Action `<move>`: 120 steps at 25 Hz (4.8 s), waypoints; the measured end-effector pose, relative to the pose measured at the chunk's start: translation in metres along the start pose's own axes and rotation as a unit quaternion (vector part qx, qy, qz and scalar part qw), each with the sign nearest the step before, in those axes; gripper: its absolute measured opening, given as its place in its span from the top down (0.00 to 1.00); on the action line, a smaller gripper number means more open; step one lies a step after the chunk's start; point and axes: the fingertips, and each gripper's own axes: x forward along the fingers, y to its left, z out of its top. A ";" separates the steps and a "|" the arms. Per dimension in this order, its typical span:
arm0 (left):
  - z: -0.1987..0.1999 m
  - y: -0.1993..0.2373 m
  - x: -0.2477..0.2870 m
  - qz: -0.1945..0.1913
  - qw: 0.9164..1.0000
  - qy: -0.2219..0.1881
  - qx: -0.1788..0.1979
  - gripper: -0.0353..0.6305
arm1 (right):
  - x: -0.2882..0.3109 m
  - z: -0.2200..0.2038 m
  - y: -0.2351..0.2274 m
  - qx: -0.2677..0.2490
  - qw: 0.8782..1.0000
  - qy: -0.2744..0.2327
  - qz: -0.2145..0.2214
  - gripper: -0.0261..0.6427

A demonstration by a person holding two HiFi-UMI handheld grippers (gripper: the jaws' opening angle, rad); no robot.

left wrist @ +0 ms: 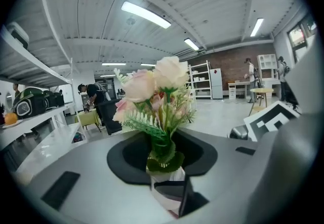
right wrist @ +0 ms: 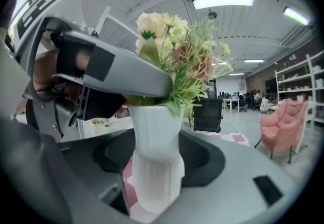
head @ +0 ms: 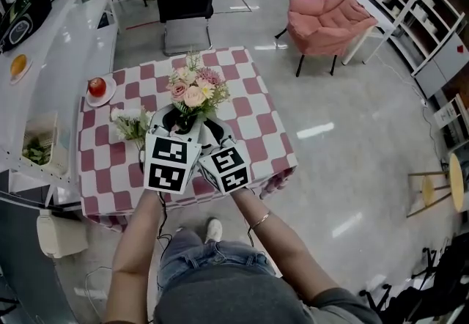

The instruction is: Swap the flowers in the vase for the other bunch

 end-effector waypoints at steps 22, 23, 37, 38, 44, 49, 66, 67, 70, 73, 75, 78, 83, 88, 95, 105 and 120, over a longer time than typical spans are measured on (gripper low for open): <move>0.067 0.030 -0.042 -0.020 0.995 -0.091 -0.036 0.84 | -0.001 0.000 0.003 -0.006 1.000 0.004 -0.011 0.54; 0.071 0.032 -0.044 -0.018 0.995 -0.096 -0.038 0.84 | -0.001 0.000 0.003 -0.006 1.000 0.004 -0.011 0.54; 0.121 0.050 -0.072 -0.009 0.989 -0.139 -0.051 0.85 | -0.002 -0.001 0.003 -0.009 1.000 0.003 -0.012 0.54; 0.124 0.053 -0.075 -0.009 0.988 -0.144 -0.053 0.85 | -0.001 -0.001 0.003 -0.009 1.000 0.003 -0.012 0.54; 0.149 0.066 -0.092 -0.011 0.983 -0.172 -0.063 0.85 | -0.001 -0.001 0.004 -0.008 1.000 0.003 -0.013 0.54; 0.168 0.078 -0.107 -0.001 0.979 -0.193 -0.064 0.85 | 0.000 0.000 0.004 -0.007 1.000 0.001 -0.013 0.54; 0.124 0.140 -0.173 0.103 0.979 -0.159 -0.081 0.85 | 0.001 0.002 0.003 -0.006 1.000 -0.003 -0.014 0.54; 0.114 0.144 -0.176 0.107 0.979 -0.152 -0.088 0.85 | 0.000 0.002 0.003 -0.007 1.000 -0.003 -0.014 0.54; 0.086 0.153 -0.183 0.122 0.978 -0.130 -0.108 0.85 | -0.001 0.003 0.004 -0.008 1.000 -0.003 -0.016 0.54; 0.058 0.162 -0.186 0.139 0.977 -0.105 -0.123 0.85 | 0.000 0.003 0.005 -0.009 1.000 -0.003 -0.017 0.54; 0.040 0.167 -0.186 0.146 0.976 -0.088 -0.133 0.85 | 0.000 0.004 0.005 -0.010 1.000 -0.003 -0.016 0.54; 0.016 0.173 -0.185 0.157 0.975 -0.064 -0.145 0.85 | 0.001 0.005 0.006 -0.011 1.000 -0.005 -0.017 0.54; -0.032 0.181 -0.177 0.166 0.970 -0.022 -0.177 0.85 | 0.000 0.003 0.005 -0.011 1.000 -0.006 -0.020 0.54; -0.077 0.188 -0.169 0.167 0.963 0.018 -0.211 0.85 | 0.002 0.004 0.006 -0.010 1.000 -0.008 -0.020 0.54; -0.129 0.199 -0.159 0.182 0.952 0.071 -0.237 0.85 | 0.002 0.003 0.005 -0.010 1.000 -0.006 -0.024 0.54; -0.168 0.209 -0.138 0.192 0.942 0.105 -0.256 0.85 | 0.001 0.003 0.003 -0.002 0.999 -0.012 -0.030 0.54; -0.220 0.234 -0.097 0.227 0.922 0.150 -0.275 0.85 | 0.007 0.004 0.001 0.006 0.999 -0.013 -0.041 0.54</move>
